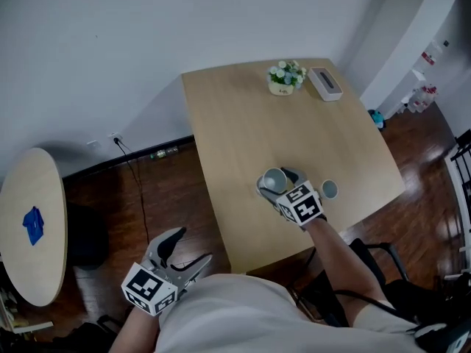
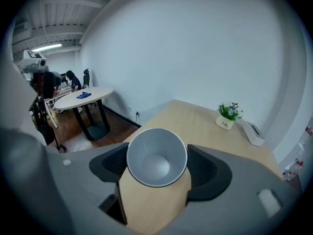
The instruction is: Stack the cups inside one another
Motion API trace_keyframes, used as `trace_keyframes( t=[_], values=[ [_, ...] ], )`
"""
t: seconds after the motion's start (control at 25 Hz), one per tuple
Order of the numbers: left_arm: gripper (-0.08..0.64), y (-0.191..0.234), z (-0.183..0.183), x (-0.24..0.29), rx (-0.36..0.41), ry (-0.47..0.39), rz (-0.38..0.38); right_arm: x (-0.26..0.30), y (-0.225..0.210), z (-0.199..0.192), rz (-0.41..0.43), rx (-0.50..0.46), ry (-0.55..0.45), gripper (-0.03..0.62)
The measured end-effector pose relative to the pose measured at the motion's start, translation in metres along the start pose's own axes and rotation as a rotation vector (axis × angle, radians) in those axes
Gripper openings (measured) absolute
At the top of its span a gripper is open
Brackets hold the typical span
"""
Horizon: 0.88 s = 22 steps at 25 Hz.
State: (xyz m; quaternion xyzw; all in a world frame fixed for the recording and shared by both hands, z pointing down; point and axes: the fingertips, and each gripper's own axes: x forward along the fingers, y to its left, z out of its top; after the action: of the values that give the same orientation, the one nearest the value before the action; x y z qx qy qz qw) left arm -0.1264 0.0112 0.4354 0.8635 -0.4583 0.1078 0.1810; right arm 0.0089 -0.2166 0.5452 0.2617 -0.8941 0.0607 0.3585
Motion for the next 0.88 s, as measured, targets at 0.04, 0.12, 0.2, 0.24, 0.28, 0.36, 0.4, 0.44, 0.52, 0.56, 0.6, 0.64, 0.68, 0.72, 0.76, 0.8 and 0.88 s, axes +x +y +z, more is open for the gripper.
trace_keyframes(
  t=[0.04, 0.12, 0.2, 0.24, 0.28, 0.36, 0.4, 0.44, 0.52, 0.56, 0.6, 0.64, 0.68, 0.72, 0.76, 0.8, 0.88],
  values=[
    [0.356, 0.002, -0.001, -0.003, -0.006, 0.0, 0.011, 0.005, -0.001, -0.003, 0.001, 0.0, 0.008, 0.373],
    [0.356, 0.006, -0.004, -0.008, -0.015, 0.003, 0.031, 0.016, -0.003, -0.01, 0.005, 0.005, 0.022, 0.373],
    [0.356, 0.008, -0.007, -0.011, -0.018, 0.006, 0.042, 0.024, -0.005, -0.015, 0.011, 0.006, 0.032, 0.374],
    [0.356, 0.008, -0.008, -0.012, -0.018, 0.008, 0.046, 0.028, -0.007, -0.018, 0.013, 0.007, 0.036, 0.374],
    [0.356, 0.008, -0.008, -0.012, -0.018, 0.01, 0.05, 0.031, -0.008, -0.02, 0.016, 0.011, 0.04, 0.376],
    [0.356, 0.008, -0.008, -0.013, -0.018, 0.016, 0.061, 0.036, -0.008, -0.023, 0.021, 0.021, 0.042, 0.377],
    [0.356, 0.007, -0.008, -0.014, -0.019, 0.017, 0.065, 0.038, -0.008, -0.024, 0.022, 0.024, 0.042, 0.377],
    [0.356, 0.007, -0.008, -0.015, -0.019, 0.017, 0.067, 0.038, -0.007, -0.025, 0.022, 0.028, 0.041, 0.38],
    [0.356, 0.004, -0.008, -0.016, -0.012, 0.02, 0.07, 0.036, -0.004, -0.026, 0.022, 0.035, 0.036, 0.396],
    [0.356, 0.002, -0.009, -0.016, -0.003, 0.023, 0.069, 0.034, -0.002, -0.025, 0.022, 0.038, 0.031, 0.4],
    [0.357, 0.001, -0.01, -0.016, 0.005, 0.028, 0.068, 0.03, 0.0, -0.025, 0.022, 0.042, 0.024, 0.4],
    [0.357, -0.001, -0.011, -0.016, 0.007, 0.034, 0.065, 0.026, 0.003, -0.025, 0.022, 0.047, 0.017, 0.4],
    [0.359, -0.002, -0.012, -0.015, 0.004, 0.04, 0.058, 0.021, 0.007, -0.025, 0.022, 0.052, 0.01, 0.4],
    [0.36, -0.004, -0.012, -0.013, 0.0, 0.046, 0.046, 0.015, 0.009, -0.027, 0.021, 0.057, 0.004, 0.4],
    [0.36, -0.006, -0.012, -0.008, -0.003, 0.051, 0.031, 0.009, 0.011, -0.028, 0.017, 0.06, -0.002, 0.4],
    [0.362, -0.007, -0.012, -0.003, -0.002, 0.058, 0.015, 0.003, 0.011, -0.03, 0.01, 0.062, -0.008, 0.4],
    [0.362, -0.011, -0.011, 0.011, 0.012, 0.074, -0.017, -0.009, 0.007, -0.038, -0.017, 0.072, -0.02, 0.4]
  ],
)
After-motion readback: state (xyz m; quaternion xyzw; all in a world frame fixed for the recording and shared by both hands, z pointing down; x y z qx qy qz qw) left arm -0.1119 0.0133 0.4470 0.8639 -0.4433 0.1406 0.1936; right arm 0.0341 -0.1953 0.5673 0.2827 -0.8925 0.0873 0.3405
